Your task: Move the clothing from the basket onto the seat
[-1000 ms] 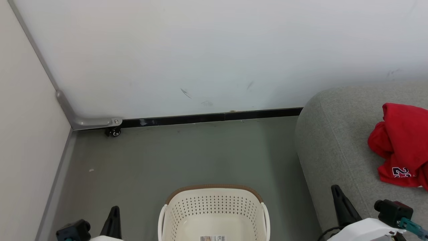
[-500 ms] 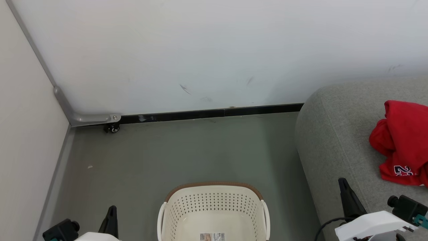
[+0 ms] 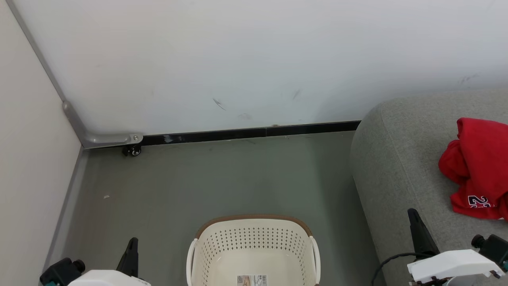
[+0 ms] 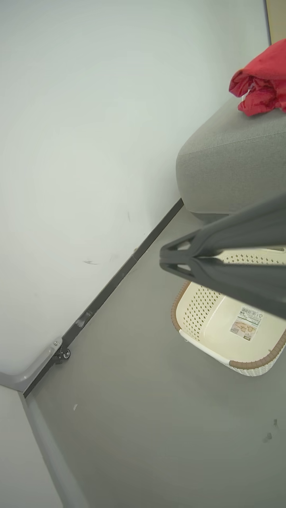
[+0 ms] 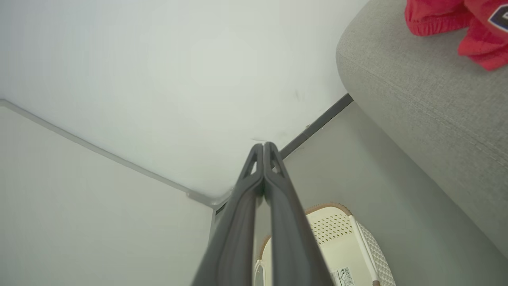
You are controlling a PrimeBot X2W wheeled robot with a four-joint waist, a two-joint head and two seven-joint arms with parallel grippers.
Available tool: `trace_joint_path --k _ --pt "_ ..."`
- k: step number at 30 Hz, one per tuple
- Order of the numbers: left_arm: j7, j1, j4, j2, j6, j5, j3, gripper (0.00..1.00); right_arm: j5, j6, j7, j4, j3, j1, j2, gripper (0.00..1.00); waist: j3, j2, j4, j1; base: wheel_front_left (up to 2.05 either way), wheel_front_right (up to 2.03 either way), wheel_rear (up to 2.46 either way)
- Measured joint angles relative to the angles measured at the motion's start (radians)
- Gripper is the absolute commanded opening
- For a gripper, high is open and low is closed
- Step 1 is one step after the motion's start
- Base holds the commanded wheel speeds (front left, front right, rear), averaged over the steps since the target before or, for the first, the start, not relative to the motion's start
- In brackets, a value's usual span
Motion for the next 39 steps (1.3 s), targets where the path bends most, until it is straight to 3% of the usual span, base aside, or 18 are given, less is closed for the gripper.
trace_joint_path --k 18,39 --pt "0.056 -0.016 -0.004 -0.026 -0.071 -0.224 0.067 0.0 0.258 0.0 0.034 -0.022 -0.026 -0.021 0.0 0.0 0.026 0.0 0.0 -0.0139 0.0 0.0 0.0" --pt "0.122 -0.047 -0.013 -0.057 -0.145 -0.485 0.146 0.0 0.561 0.0 0.071 -0.049 -0.056 -0.043 0.0 0.0 0.05 0.0 -0.001 -0.016 0.0 0.0 0.0"
